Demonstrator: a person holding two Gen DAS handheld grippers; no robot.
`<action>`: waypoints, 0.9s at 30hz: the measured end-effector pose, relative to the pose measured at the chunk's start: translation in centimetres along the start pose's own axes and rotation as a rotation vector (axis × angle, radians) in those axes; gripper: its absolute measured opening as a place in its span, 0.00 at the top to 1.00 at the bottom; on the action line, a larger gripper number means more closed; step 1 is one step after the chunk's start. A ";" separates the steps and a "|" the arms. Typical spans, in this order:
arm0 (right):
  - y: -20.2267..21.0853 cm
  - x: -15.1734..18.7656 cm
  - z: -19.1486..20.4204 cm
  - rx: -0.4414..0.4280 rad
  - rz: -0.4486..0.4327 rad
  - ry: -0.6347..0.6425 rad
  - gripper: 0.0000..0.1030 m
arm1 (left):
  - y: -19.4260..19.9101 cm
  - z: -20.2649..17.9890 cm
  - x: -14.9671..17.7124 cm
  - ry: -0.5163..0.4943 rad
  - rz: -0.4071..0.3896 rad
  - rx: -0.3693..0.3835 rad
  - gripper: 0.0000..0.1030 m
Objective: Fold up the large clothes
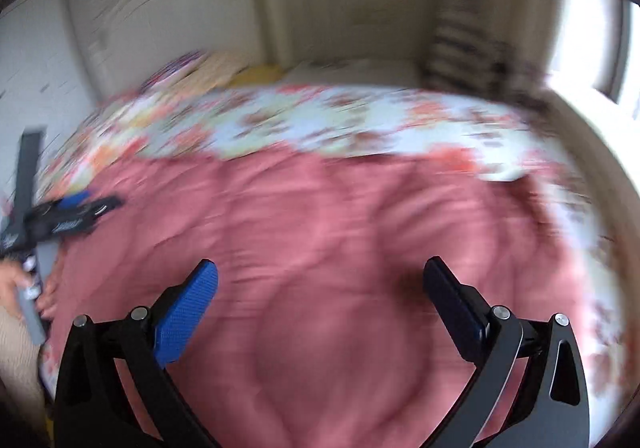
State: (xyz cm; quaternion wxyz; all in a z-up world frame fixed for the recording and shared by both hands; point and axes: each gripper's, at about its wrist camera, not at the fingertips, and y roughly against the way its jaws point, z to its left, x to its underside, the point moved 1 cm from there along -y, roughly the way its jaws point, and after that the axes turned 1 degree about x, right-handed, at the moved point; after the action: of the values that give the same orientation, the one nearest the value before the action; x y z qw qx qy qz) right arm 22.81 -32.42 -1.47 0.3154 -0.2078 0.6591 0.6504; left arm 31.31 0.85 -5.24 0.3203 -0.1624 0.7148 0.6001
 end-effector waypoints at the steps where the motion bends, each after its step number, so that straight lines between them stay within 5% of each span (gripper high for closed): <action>1: -0.8 0.3 -1.5 0.048 0.029 -0.027 0.04 | 0.0 -0.2 0.0 -0.003 -0.001 0.007 0.02; 4: -1.7 1.1 -4.0 -0.029 0.041 -0.114 0.04 | 0.0 -0.5 -0.1 -0.015 0.001 -0.012 0.02; 8: -1.8 0.9 -2.9 0.013 0.039 -0.058 0.04 | 0.0 -0.5 0.0 -0.009 -0.001 -0.006 0.02; 13: 1.1 1.3 -4.9 -0.075 -0.004 -0.174 0.04 | 0.0 -0.5 0.0 -0.008 0.000 -0.006 0.02; 17: 7.6 4.4 -5.3 -0.272 -0.091 -0.254 0.04 | 0.0 -0.6 0.0 -0.007 -0.002 -0.006 0.02; 23: 13.1 12.6 -4.3 -0.387 -0.033 -0.292 0.04 | -0.1 -0.5 0.0 -0.014 0.004 -0.015 0.02; 27: 12.8 16.7 -3.4 -0.452 0.072 -0.380 0.04 | -0.1 -0.6 0.0 -0.012 0.003 -0.012 0.02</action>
State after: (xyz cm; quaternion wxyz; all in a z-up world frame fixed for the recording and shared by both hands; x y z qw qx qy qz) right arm 1.64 -32.63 -3.80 0.3557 -0.1239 0.4337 0.8186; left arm 31.23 0.30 -5.21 0.3227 -0.1596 0.7094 0.6060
